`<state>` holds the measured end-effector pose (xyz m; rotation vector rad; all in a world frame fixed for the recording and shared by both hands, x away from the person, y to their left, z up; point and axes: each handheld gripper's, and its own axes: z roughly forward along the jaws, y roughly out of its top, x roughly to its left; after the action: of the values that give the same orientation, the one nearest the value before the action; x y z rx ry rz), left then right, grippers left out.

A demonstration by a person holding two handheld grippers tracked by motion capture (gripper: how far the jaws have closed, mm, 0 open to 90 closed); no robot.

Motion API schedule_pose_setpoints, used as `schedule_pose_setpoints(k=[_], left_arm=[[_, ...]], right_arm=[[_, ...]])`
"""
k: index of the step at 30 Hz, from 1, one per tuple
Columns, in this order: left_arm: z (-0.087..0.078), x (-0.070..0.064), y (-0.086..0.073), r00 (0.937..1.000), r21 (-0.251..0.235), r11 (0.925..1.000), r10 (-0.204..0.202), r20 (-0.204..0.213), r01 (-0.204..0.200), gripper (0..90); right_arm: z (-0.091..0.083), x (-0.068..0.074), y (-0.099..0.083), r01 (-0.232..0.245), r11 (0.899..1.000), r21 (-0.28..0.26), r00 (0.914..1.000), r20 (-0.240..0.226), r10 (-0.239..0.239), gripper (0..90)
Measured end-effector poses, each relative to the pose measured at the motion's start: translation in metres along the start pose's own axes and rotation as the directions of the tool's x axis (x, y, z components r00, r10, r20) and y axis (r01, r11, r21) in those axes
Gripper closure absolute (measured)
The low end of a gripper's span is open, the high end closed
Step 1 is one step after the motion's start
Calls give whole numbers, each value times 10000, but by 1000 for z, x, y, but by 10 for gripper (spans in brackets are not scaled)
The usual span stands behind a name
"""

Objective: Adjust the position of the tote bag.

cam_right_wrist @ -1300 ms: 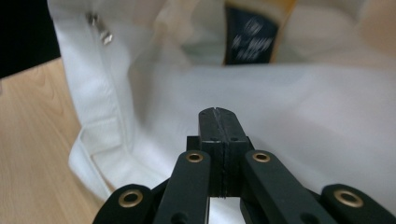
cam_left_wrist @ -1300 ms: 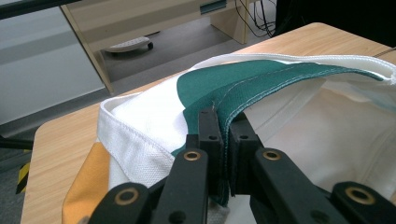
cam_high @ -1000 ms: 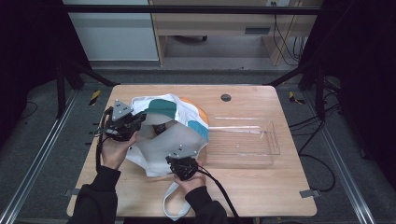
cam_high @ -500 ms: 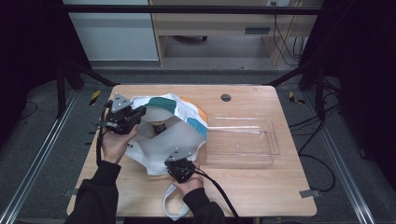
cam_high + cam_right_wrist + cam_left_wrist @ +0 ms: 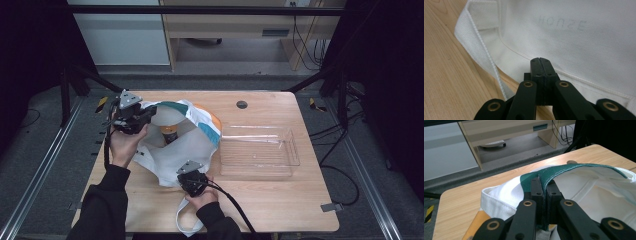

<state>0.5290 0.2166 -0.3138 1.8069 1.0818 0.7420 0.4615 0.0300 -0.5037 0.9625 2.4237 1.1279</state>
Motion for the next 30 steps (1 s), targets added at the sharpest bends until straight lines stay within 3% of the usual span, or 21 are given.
schedule_pose_setpoints(k=[20,30], left_arm=[[22,14,16,9983,-53,9983,-576,-91,575,870],[38,17,24,9976,31,9983,-573,-397,575,871]], right_arm=[[1,0,0,79,10000,55,10000,49,-80,900],[0,0,0,73,10000,64,10000,41,-73,900]])
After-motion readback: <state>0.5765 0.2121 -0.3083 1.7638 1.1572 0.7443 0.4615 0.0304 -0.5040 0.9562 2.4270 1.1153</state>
